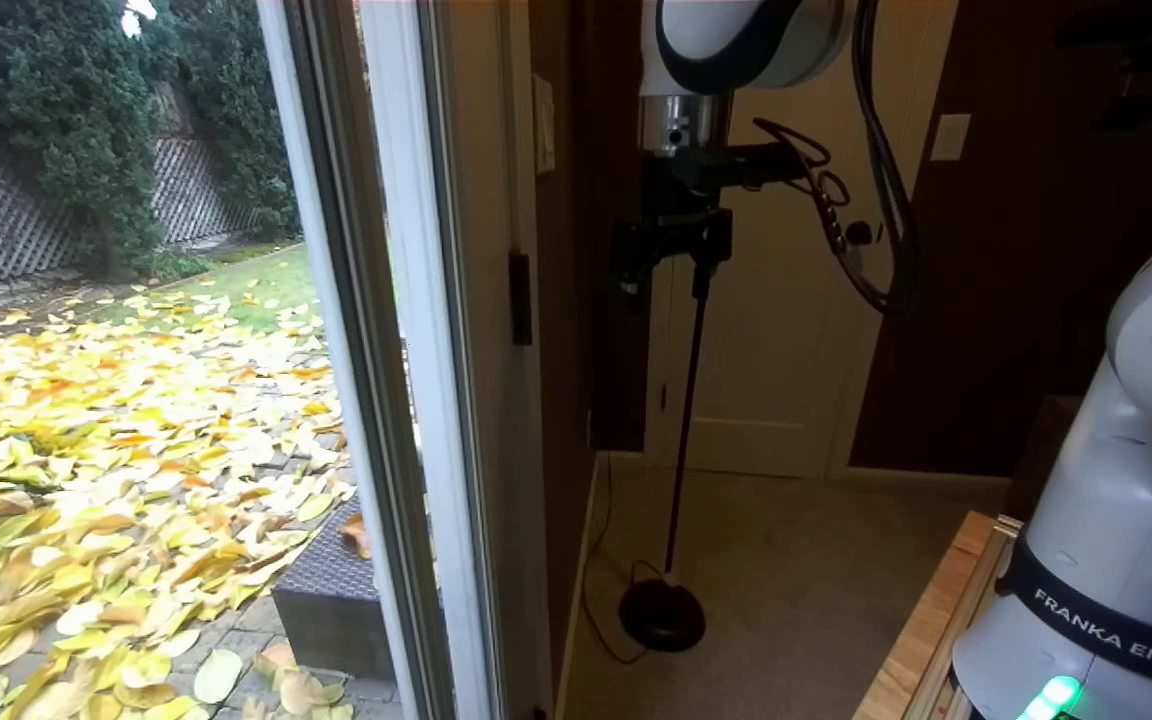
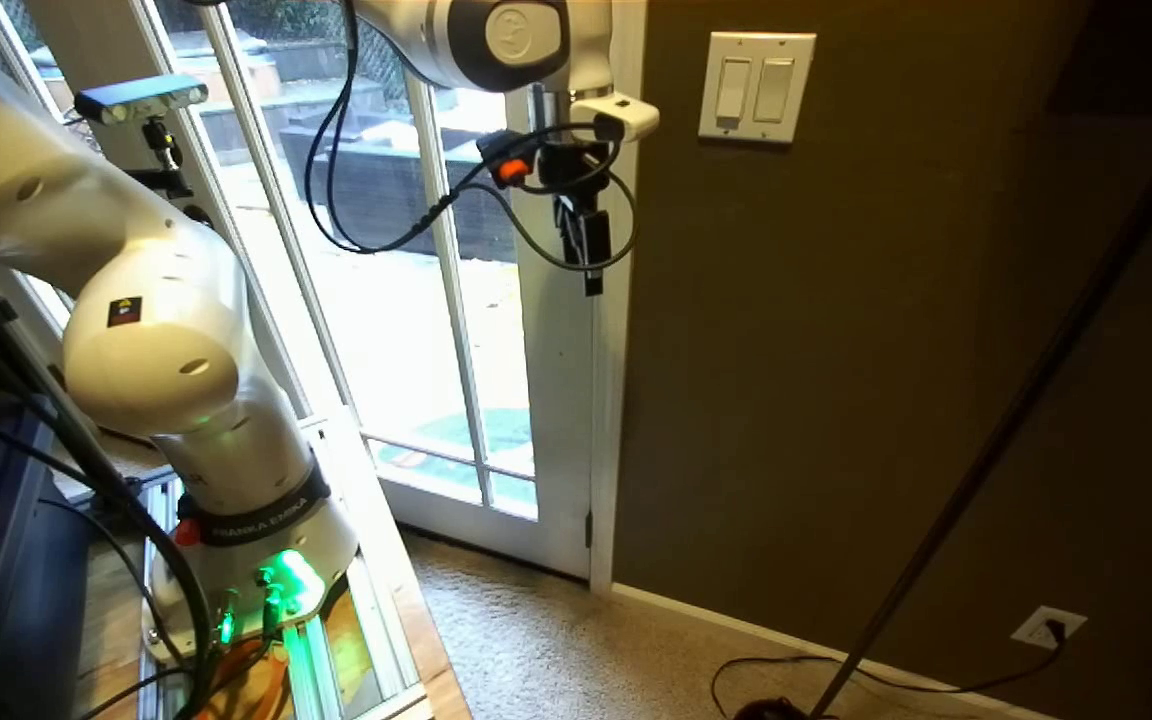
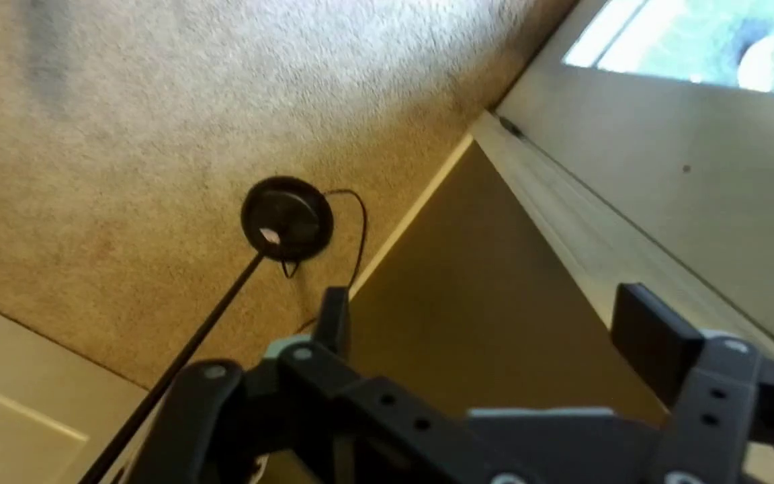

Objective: Move the lamp backwards

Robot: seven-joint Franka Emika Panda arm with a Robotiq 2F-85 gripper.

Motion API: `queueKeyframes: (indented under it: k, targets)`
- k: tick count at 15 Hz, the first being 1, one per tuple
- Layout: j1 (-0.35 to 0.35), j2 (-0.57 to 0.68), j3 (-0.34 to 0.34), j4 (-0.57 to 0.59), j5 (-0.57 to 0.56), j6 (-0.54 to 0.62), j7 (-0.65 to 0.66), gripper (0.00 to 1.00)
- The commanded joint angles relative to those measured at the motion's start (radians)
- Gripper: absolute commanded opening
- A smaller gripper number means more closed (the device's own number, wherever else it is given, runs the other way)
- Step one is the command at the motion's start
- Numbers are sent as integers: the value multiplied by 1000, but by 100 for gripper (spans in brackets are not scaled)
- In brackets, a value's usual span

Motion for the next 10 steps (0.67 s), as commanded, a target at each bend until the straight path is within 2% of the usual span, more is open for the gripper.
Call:
queueKeyframes:
  k: [1,6,10]
  targets:
    - [-32,27,-44,52,20,153,15,100]
    - [-167,59,-53,95,-66,385,105,100]
    - [-328,114,10,127,-212,550,285,100]
